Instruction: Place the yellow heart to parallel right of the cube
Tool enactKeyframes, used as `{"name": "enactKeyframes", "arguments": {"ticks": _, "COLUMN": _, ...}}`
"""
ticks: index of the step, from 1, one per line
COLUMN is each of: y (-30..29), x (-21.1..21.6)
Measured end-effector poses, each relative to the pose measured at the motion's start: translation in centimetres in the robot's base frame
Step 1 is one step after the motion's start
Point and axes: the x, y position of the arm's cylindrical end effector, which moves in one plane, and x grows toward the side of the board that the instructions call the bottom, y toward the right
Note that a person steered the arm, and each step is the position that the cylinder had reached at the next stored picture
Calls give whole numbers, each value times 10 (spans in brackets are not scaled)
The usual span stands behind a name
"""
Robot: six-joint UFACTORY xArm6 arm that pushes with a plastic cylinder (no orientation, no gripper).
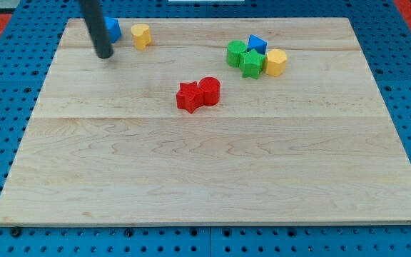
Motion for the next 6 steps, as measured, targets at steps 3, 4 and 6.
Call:
{"name": "enactKeyframes", "arguments": {"ticks": 3, "y": 1, "x": -39}}
{"name": "enactKeyframes", "arguments": {"ticks": 4, "y": 54, "x": -43}}
{"name": "enactKeyframes", "arguments": {"ticks": 6, "y": 140, "x": 7}}
